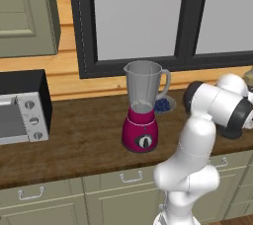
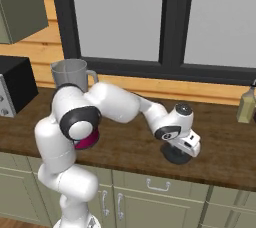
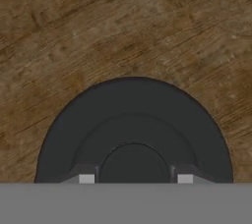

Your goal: Close the lid blender by securely placing the lid on top.

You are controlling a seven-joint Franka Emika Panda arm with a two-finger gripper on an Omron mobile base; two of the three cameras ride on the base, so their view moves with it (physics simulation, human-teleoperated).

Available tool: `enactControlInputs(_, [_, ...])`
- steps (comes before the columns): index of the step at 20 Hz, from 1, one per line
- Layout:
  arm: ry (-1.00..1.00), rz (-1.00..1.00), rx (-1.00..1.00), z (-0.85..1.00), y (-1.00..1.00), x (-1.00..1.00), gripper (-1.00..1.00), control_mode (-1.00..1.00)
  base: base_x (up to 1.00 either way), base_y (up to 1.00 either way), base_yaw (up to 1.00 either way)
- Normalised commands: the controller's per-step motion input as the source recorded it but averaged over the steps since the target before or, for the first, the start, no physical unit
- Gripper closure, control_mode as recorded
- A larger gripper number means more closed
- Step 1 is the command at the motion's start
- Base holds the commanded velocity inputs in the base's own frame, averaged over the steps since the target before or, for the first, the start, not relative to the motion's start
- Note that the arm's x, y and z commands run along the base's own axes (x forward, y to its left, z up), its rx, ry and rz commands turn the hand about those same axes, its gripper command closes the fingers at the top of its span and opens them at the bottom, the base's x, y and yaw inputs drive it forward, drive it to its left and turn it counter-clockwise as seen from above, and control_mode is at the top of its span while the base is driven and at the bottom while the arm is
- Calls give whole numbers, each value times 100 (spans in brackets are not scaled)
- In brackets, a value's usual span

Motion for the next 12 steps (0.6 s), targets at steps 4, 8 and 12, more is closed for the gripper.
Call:
enactControlInputs(4, [-6,0,10,76,0,-36,100,-100,0,0,0])
enactControlInputs(8, [-8,0,6,89,6,-34,100,-100,0,0,0])
enactControlInputs(12, [-14,0,1,89,26,-26,100,-100,0,0,0])
